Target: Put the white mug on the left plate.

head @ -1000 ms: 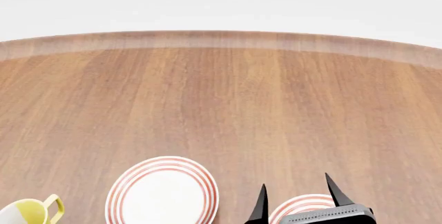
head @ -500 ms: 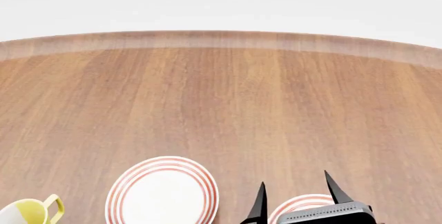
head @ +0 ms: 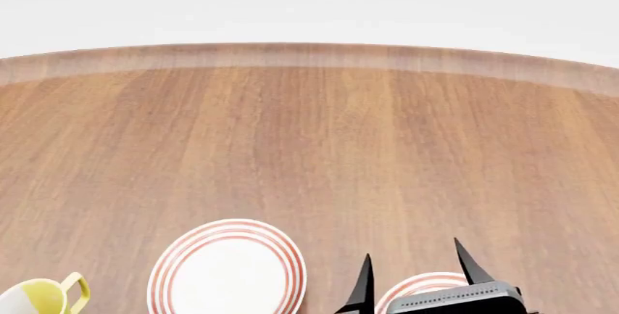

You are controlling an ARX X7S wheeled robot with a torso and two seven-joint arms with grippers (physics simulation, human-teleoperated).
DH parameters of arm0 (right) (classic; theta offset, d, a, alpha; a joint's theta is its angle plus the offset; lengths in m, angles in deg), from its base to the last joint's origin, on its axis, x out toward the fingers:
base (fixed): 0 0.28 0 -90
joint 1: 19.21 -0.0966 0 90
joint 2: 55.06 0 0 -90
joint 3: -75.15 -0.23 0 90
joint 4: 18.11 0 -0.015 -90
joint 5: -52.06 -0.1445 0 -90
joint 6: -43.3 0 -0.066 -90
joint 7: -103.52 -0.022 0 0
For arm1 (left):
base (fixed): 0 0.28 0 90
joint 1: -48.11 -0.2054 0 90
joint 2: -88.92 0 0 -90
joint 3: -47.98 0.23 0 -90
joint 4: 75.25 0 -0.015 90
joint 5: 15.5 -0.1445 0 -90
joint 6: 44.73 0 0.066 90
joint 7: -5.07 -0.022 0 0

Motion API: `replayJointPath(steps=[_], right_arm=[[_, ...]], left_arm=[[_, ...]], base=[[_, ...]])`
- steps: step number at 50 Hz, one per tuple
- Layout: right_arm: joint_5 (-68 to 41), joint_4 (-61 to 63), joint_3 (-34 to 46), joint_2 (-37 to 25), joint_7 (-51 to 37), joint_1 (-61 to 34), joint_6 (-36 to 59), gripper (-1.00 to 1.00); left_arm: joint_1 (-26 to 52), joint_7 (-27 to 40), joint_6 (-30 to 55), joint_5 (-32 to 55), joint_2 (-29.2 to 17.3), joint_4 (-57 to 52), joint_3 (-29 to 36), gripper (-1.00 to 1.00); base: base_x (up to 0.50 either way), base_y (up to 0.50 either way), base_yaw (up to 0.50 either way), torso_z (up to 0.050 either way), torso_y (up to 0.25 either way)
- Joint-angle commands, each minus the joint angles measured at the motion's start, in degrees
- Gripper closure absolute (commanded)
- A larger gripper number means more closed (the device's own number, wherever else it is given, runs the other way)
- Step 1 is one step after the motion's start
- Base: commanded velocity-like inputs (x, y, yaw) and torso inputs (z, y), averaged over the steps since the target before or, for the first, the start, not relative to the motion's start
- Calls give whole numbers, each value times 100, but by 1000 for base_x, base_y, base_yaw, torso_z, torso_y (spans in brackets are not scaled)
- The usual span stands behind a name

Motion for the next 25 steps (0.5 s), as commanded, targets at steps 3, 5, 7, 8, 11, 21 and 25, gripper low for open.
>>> replayJointPath(steps=[3,5,7,8,11,21,25], right_arm=[[-18,28,13,-19,-26,5,12,-100],[-27,42,10,-22,-29,8,18,-100],[-29,37,11,-24,-32,2,16,-100],[-25,41,14,-25,-37,-1,20,-100],[-31,47,19,-29,-38,-7,27,-100],[-53,50,23,-40,-53,-4,24,-100],[-54,-14,29,-29,-64,-19,-26,-100]], left_arm=[[125,-87,-142,157,117,367,69,-100],[158,-88,-138,142,146,439,76,-100],[186,-123,-150,190,168,501,93,-100],[200,-119,-169,182,182,541,93,-100],[222,-121,-155,203,198,552,94,-100],[363,-240,-338,343,333,869,153,-100],[423,-291,-376,381,385,962,183,-100]], base=[[0,0,0,0,0],[0,0,0,0,0],[0,0,0,0,0],[0,0,0,0,0],[0,0,0,0,0],[0,0,0,0,0],[0,0,0,0,0]])
